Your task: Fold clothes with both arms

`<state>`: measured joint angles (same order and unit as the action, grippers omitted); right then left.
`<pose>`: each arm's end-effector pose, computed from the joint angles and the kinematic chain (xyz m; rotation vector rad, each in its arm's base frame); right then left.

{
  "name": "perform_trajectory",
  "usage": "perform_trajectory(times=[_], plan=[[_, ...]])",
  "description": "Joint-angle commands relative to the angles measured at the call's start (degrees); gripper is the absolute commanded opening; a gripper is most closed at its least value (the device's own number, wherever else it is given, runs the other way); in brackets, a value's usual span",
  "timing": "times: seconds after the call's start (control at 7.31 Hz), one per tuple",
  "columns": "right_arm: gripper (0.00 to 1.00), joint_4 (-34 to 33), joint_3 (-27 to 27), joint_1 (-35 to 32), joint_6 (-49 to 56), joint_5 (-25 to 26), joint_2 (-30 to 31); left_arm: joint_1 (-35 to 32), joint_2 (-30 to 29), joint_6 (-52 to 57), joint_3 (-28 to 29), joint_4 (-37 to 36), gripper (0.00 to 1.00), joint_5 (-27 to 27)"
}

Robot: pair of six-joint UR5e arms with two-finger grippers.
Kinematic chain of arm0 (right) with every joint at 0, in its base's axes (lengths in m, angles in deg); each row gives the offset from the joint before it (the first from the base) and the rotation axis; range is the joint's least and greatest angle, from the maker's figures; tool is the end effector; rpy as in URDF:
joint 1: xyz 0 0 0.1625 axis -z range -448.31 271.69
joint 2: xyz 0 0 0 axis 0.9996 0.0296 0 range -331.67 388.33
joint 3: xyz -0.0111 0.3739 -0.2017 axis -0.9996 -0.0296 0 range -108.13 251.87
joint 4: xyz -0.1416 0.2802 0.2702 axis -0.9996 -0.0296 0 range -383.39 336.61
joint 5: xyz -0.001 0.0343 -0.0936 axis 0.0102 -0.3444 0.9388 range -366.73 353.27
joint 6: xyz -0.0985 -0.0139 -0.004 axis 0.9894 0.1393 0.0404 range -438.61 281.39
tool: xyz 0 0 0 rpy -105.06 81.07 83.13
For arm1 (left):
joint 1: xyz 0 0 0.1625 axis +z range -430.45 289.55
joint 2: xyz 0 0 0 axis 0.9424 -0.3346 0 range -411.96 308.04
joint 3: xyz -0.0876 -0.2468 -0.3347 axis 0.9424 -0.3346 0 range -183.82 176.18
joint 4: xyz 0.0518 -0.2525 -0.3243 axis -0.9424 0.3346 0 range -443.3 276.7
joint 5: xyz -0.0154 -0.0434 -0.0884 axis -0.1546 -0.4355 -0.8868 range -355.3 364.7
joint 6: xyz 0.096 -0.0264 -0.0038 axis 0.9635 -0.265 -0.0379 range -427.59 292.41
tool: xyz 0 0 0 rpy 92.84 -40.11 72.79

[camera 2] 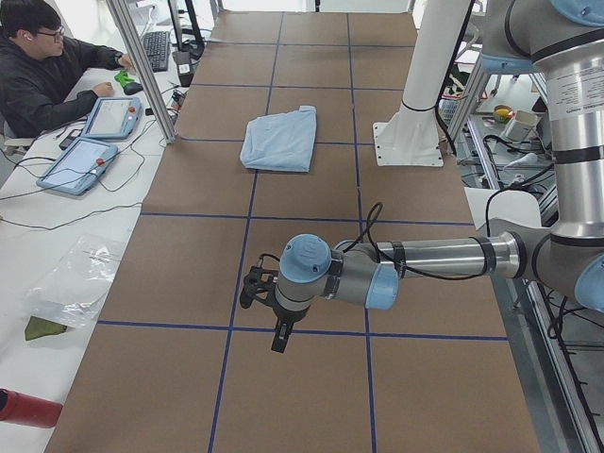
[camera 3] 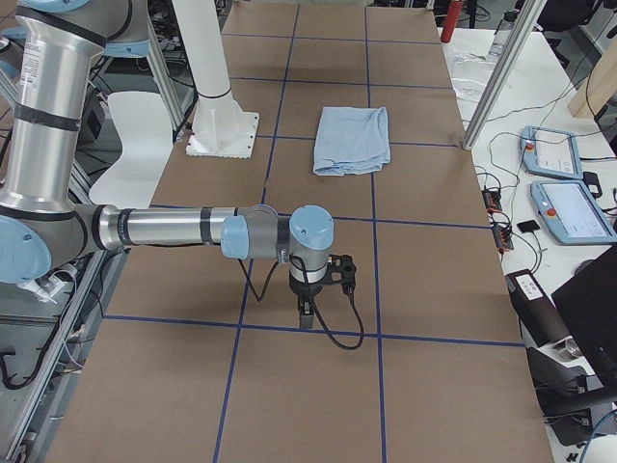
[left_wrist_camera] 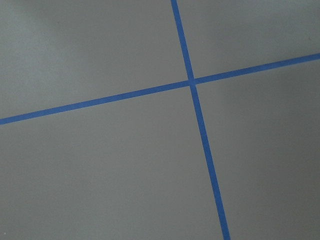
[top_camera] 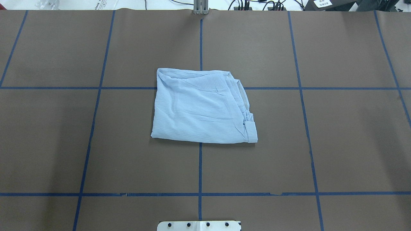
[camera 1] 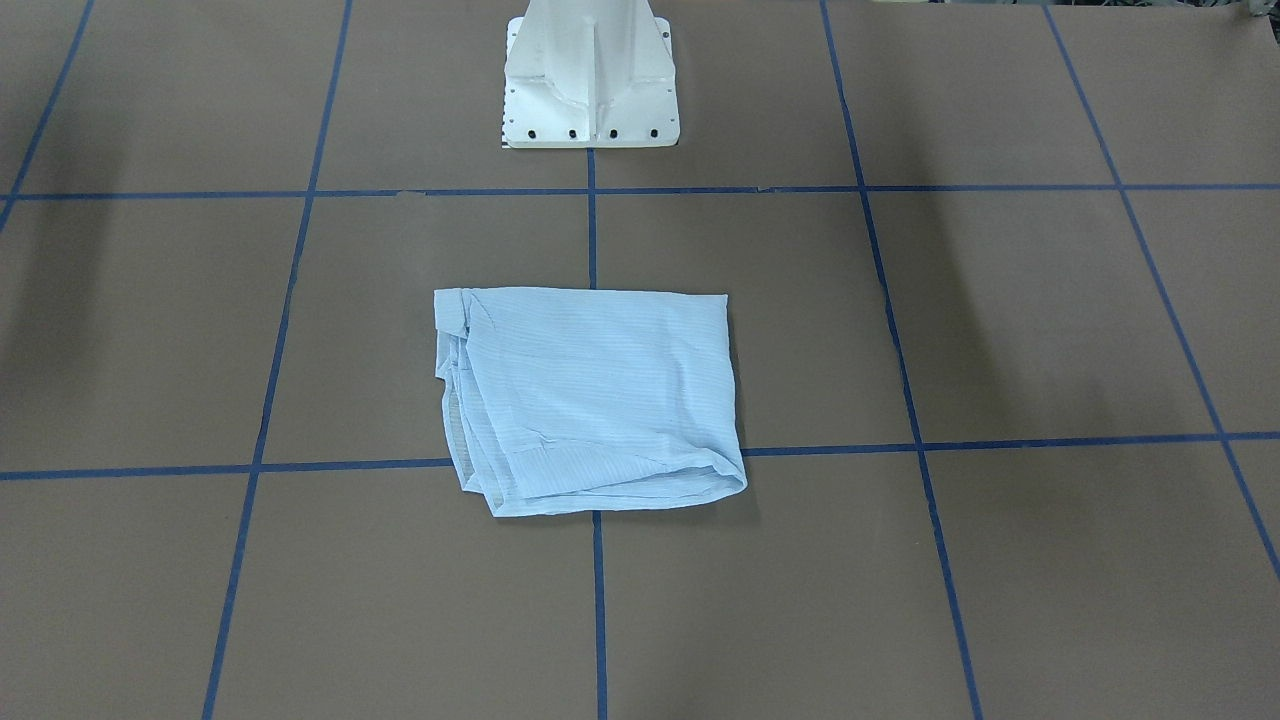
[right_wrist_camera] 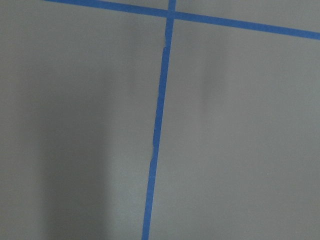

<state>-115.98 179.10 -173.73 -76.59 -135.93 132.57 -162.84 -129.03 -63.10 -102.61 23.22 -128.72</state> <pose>0.0392 -0.3917 0.6305 -0.0086 -0.6846 -0.1128 -0.0818 -0.4060 0.6543 0.2507 0.7413 0.1167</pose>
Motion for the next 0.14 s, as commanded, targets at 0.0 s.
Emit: perform_trajectory(times=[0.0], plan=[[1.0, 0.0, 0.0, 0.0, 0.0, 0.0, 0.0, 0.0, 0.0, 0.0, 0.0, 0.0, 1.0, 0.0]])
